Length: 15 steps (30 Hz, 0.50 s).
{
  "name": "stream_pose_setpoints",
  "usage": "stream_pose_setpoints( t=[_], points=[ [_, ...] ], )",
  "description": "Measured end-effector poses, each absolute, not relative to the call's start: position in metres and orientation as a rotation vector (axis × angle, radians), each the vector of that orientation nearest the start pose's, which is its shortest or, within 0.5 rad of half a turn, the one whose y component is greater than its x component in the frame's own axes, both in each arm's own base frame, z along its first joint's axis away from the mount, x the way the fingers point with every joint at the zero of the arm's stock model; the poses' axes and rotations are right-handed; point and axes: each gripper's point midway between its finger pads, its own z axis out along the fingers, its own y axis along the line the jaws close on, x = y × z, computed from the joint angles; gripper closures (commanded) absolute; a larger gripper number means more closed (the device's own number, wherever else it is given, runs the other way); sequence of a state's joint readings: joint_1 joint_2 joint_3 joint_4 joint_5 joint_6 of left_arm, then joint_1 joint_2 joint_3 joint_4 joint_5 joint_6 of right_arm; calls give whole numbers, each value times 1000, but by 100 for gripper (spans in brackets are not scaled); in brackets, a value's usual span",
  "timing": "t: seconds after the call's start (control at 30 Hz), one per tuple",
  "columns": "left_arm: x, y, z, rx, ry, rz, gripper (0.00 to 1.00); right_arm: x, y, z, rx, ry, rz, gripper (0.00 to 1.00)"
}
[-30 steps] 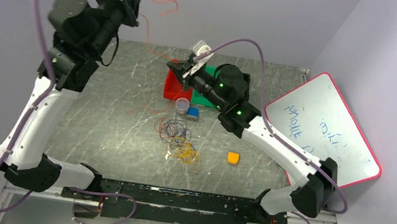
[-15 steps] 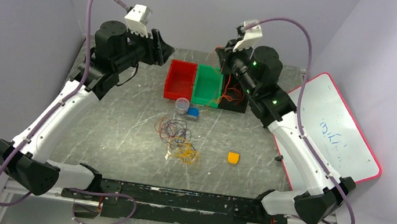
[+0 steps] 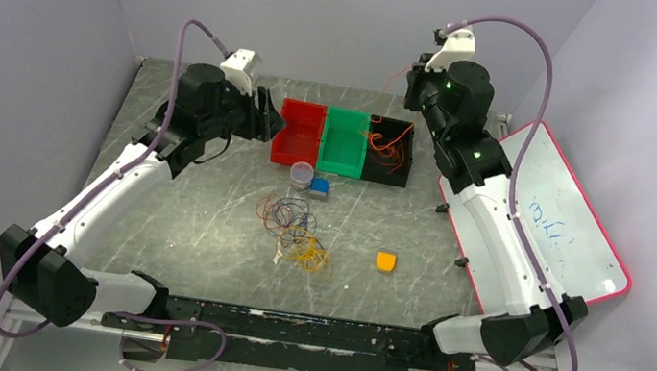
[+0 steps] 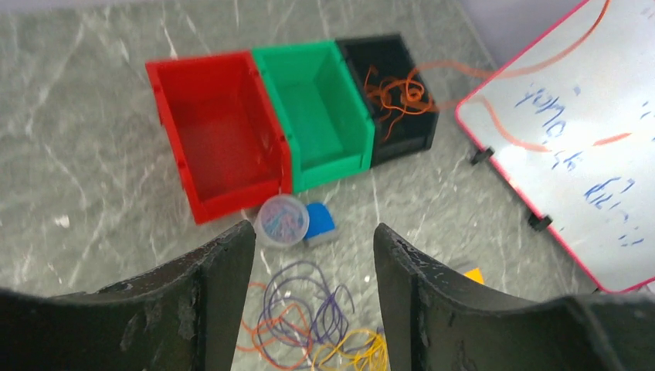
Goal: Untangle the cables
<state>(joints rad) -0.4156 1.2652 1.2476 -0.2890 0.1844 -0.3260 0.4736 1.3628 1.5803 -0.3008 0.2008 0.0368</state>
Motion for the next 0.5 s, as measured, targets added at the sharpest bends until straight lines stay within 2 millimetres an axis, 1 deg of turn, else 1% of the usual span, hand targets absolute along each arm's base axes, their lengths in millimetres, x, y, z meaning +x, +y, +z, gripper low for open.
stream_pose_setpoints(
  t=[0.13,0.23,0.33,0.37,0.4,0.5],
  points=[
    [347,-203,271,208,2013,-663,37,423,149,404,-169,1684,152,100],
    [342,-201,253,200,2064,-657,37,438,143,388,-162,1718,121,100],
    [339,-199,243,190,2092,-651,35,453,144,373,-163,1745,106,100],
    [339,-198,241,187,2095,-648,31,456,144,370,-163,1752,104,100],
    [338,-198,239,184,2100,-646,30,459,144,365,-162,1760,100,100],
    [337,-196,236,159,2109,-646,30,467,142,357,-160,1774,91,100]
  ],
)
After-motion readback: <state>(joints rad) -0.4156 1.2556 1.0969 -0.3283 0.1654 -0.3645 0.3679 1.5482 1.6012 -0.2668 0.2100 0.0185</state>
